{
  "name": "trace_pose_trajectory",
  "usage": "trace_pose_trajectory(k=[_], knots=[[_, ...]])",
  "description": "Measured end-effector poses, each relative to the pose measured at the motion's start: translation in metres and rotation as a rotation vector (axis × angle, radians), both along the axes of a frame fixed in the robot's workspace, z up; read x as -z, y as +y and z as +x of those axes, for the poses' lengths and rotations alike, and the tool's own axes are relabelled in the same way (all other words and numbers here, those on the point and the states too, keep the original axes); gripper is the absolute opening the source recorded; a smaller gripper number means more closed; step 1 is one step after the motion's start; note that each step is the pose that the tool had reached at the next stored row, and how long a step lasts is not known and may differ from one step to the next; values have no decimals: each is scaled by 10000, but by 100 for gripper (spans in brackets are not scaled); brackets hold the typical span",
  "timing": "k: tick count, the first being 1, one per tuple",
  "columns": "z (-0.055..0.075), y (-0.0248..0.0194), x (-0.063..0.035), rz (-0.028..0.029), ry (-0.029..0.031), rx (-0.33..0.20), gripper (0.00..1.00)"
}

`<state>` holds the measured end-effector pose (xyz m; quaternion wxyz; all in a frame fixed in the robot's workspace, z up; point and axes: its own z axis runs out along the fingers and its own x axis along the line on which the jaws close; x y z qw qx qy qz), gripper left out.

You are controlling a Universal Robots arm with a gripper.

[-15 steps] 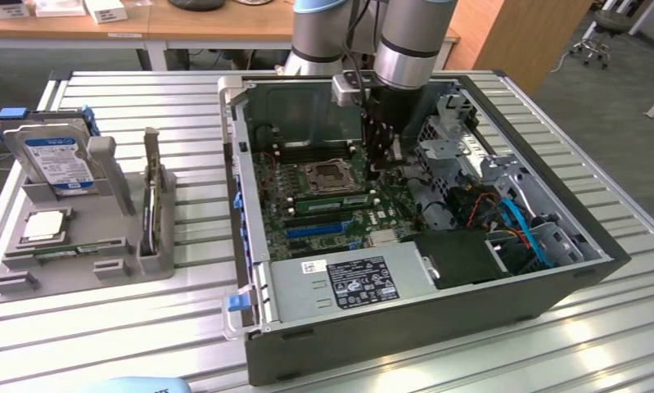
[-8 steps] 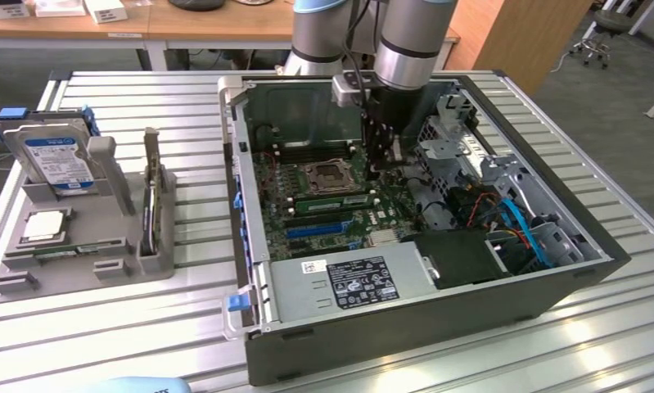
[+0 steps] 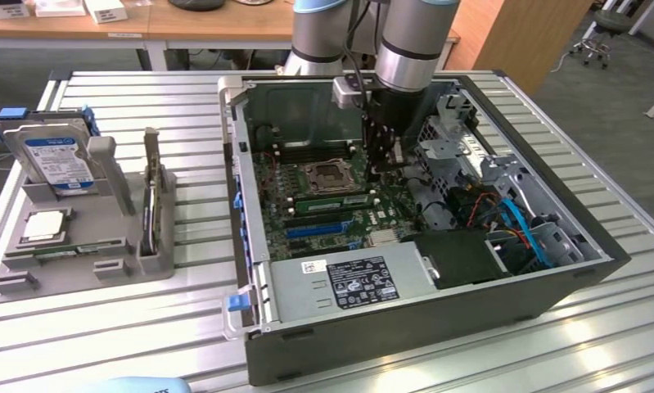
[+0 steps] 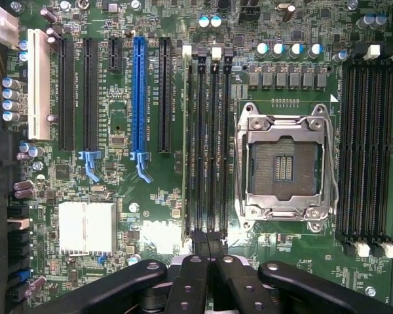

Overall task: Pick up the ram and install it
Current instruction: 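Press down the ram until it locks into place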

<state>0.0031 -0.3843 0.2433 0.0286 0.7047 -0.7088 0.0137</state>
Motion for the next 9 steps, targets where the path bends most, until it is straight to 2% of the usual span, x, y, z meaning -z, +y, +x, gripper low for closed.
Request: trace_pose_trajectory(k=[9], knots=[[0,-8,0,-1,0,-2,10]])
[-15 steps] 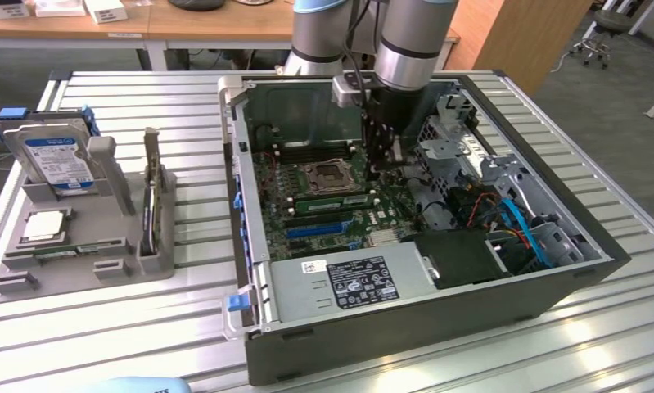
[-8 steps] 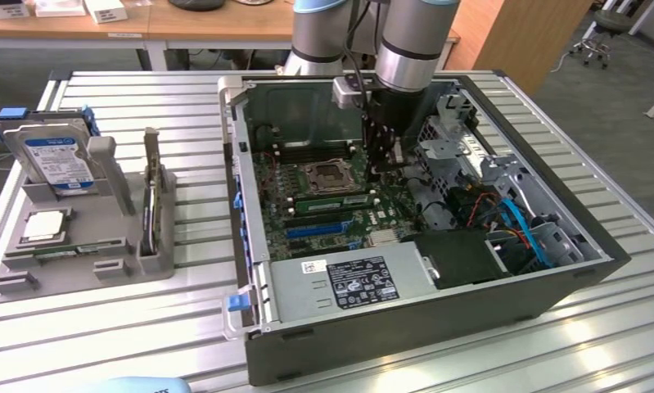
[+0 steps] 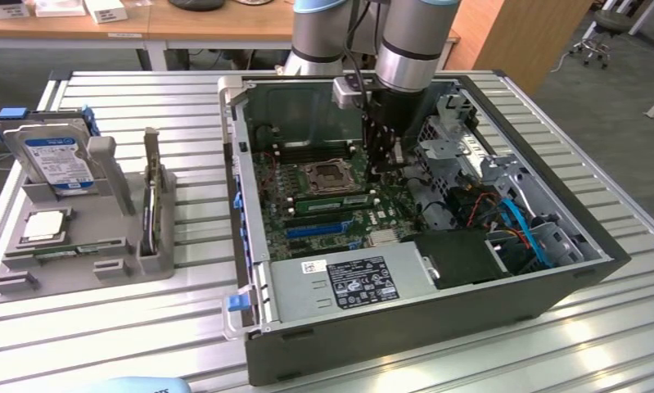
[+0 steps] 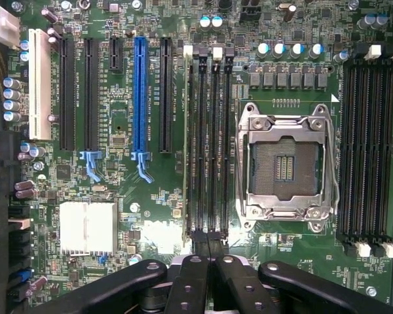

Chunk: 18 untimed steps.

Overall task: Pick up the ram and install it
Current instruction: 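Press down the ram until it locks into place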

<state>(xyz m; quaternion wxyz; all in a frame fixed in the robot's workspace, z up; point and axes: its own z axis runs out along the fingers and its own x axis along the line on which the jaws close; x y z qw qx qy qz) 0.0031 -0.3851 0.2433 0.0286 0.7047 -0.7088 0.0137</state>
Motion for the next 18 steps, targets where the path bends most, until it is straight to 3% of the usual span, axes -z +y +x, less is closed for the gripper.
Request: trace_pose_trajectory(k=[18], knots=[[0,-21,0,0,0,1,10]])
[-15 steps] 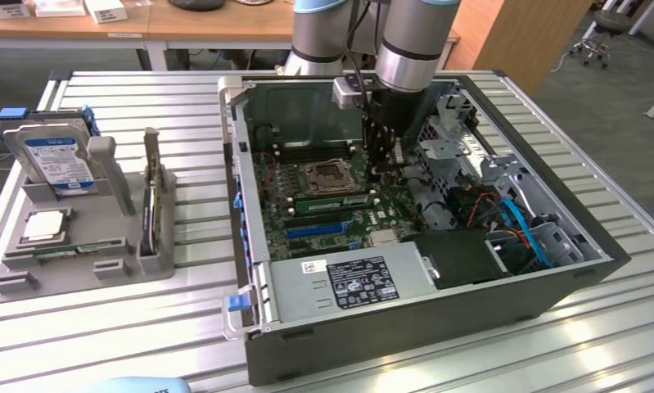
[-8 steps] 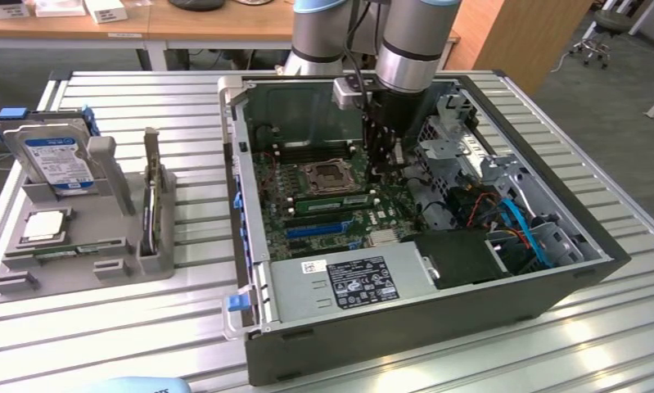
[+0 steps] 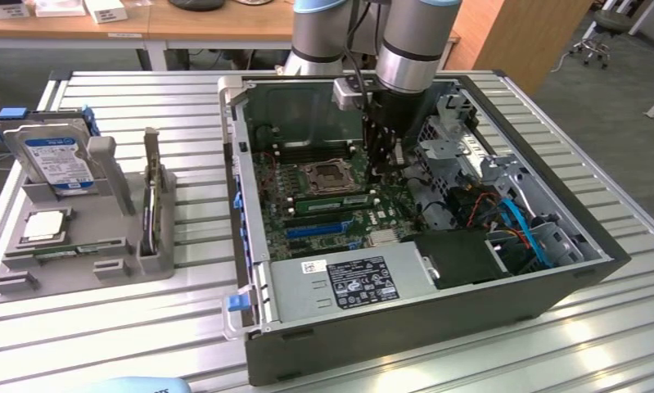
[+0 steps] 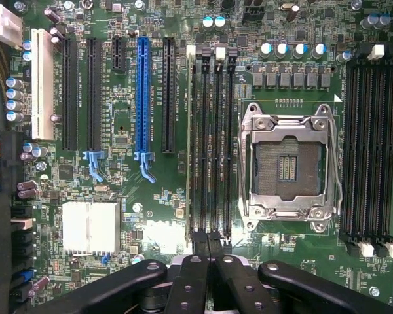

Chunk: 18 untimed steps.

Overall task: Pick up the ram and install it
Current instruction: 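Press down the ram until it locks into place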

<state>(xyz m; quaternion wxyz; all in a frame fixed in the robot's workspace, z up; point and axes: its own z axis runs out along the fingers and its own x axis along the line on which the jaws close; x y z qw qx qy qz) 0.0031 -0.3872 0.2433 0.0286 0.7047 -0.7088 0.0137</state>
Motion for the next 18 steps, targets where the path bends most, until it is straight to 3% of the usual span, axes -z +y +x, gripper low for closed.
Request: trace_pose_trajectory(k=[10,18], knots=[[0,-10,0,1,0,1,10],[1,-70,0,1,0,0,10]])
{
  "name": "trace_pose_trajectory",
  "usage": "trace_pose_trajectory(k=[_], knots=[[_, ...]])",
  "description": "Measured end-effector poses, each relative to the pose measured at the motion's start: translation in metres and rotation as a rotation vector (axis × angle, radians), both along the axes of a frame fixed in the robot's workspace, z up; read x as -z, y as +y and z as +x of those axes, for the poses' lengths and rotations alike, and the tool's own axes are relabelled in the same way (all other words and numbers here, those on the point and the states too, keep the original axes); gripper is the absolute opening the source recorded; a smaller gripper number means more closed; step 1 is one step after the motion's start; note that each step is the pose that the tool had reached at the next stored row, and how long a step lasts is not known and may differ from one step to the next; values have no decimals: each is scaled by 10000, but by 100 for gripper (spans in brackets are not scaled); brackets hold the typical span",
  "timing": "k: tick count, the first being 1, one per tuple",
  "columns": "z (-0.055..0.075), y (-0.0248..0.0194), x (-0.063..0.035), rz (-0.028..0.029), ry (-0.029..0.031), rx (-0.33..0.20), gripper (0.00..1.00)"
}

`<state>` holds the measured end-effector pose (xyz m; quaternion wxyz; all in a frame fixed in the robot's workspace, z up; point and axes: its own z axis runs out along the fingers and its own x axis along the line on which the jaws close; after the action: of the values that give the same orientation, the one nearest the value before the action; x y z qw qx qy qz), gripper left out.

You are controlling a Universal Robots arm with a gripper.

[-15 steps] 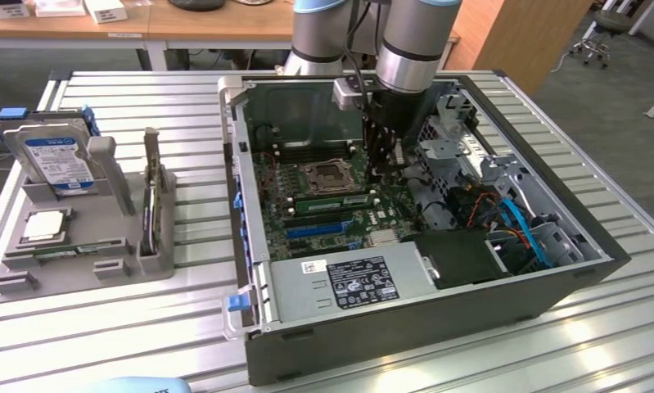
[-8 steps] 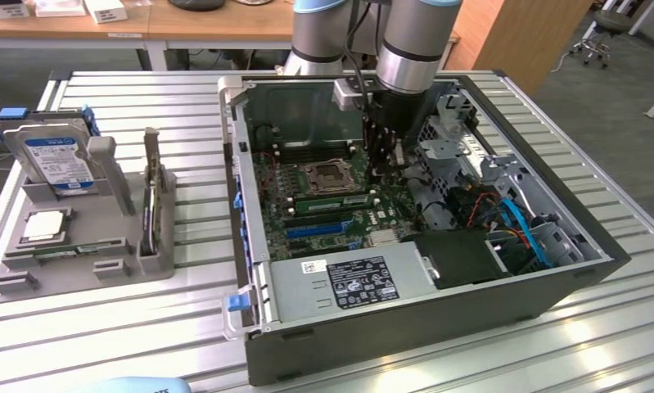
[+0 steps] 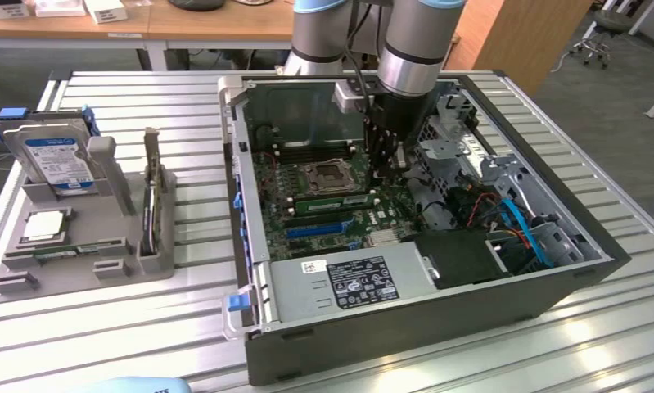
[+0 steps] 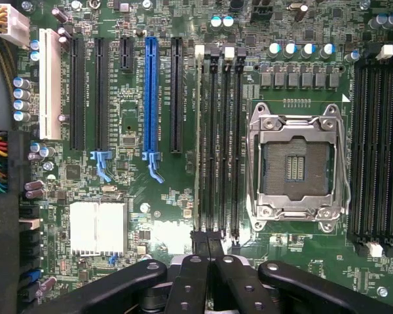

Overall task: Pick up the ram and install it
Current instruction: 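Press down the ram until it locks into place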

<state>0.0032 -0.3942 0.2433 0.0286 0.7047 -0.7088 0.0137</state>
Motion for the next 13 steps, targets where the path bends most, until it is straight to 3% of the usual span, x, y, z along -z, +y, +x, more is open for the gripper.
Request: trace_pose_trajectory(k=[13], knots=[[0,-15,21,-1,1,0,10]])
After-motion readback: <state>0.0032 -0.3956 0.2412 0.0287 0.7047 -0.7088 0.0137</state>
